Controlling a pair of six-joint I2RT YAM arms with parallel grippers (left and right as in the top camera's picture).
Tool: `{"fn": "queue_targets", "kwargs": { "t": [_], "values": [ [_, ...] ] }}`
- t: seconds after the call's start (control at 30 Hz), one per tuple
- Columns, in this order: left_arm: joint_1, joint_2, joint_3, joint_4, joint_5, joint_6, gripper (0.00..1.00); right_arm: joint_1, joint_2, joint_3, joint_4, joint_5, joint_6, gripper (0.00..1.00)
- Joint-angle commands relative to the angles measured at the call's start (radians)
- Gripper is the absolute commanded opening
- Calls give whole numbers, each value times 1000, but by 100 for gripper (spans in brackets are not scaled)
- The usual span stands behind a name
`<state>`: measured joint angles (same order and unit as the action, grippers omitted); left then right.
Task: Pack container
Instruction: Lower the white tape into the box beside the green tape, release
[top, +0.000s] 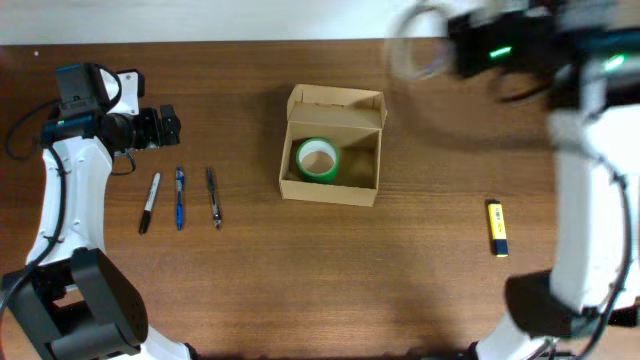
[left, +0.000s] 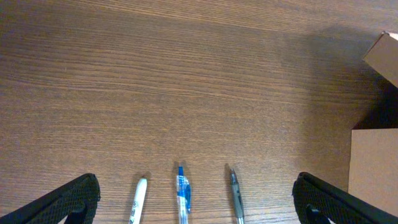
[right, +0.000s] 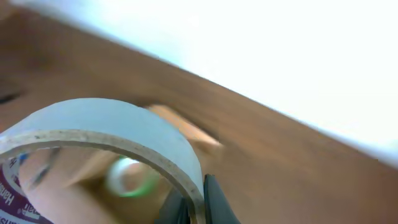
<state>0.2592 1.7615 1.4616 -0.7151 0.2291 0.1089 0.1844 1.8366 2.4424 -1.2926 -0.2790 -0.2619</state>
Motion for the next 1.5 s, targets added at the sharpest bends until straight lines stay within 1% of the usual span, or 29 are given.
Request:
{"fn": "queue_targets", "kwargs": {
  "t": [0.0,0.07,0.13,0.37,0.5,0.67,1.1,1.47],
  "values": [
    [2,8,14,-1,11,13,99,147,100,-52,-18,204,-141,4],
    [2,8,14,-1,11,13,99,216,145,-75,-9,281,-167,4],
    [2,8,14,-1,11,13,99,254,203,-84,1,318,-178,4],
    [2,8,14,-1,11,13,99,267,402,-84,11,222,-174,4],
    [2,8,14,-1,11,13,99,267,463,-84,11,219,-154,4],
    [2,8,14,-1,11,13,99,274,483,-89,6,165,-145,4],
    [2,8,14,-1,11,13,99,301,542,-104,5,155,-119,4],
    [2,8,14,-1,11,13,99,308,543,-237,93,156,-114,4]
  ]
}}
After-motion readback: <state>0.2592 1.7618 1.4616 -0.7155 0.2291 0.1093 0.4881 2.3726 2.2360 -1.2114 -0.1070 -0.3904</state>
